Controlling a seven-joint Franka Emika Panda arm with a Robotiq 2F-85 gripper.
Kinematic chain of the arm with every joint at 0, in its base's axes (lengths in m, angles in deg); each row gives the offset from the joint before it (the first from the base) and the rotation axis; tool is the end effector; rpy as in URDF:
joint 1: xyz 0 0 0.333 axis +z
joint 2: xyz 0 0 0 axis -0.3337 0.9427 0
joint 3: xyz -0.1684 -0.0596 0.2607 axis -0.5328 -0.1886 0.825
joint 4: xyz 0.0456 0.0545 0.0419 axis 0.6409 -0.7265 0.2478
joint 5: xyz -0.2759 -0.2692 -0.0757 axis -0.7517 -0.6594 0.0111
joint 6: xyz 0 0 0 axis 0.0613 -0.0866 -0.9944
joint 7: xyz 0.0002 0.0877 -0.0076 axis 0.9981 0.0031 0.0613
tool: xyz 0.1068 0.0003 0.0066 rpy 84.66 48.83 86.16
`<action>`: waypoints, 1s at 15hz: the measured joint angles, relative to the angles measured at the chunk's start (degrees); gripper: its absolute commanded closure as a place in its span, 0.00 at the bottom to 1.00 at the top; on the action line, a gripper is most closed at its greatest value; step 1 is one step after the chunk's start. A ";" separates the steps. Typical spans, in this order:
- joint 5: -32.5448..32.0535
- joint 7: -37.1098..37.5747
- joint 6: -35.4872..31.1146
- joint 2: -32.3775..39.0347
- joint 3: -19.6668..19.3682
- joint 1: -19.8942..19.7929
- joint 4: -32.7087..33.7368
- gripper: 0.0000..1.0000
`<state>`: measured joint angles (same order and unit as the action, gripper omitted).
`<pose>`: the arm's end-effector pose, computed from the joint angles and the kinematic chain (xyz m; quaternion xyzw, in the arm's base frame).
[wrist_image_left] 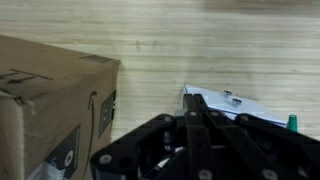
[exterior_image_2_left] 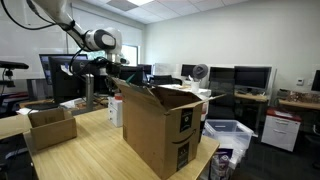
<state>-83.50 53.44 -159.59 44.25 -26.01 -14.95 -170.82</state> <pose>0.5799 0.0444 0.3771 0.9985 -0.0350 -0.0382 0.0183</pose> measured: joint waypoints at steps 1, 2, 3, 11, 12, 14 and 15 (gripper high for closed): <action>0.37 -0.24 -0.64 -1.11 -0.07 -0.56 -1.01 0.95; 0.66 -0.34 -1.30 -2.48 -0.18 -1.13 -2.24 0.95; 0.70 -0.35 -1.54 -3.73 -0.30 -1.59 -3.29 0.95; 0.35 -1.48 -4.80 -14.91 -1.79 -3.76 -15.78 0.70; 0.45 -1.56 -5.14 -15.89 -2.01 -3.83 -16.99 0.67; 1.20 -1.78 -5.31 -17.41 -2.36 -3.88 -18.86 0.56; 2.13 -1.88 -5.31 -18.14 -2.50 -3.88 -19.70 0.50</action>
<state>-81.37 51.56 -164.90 26.11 -28.50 -18.83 -190.52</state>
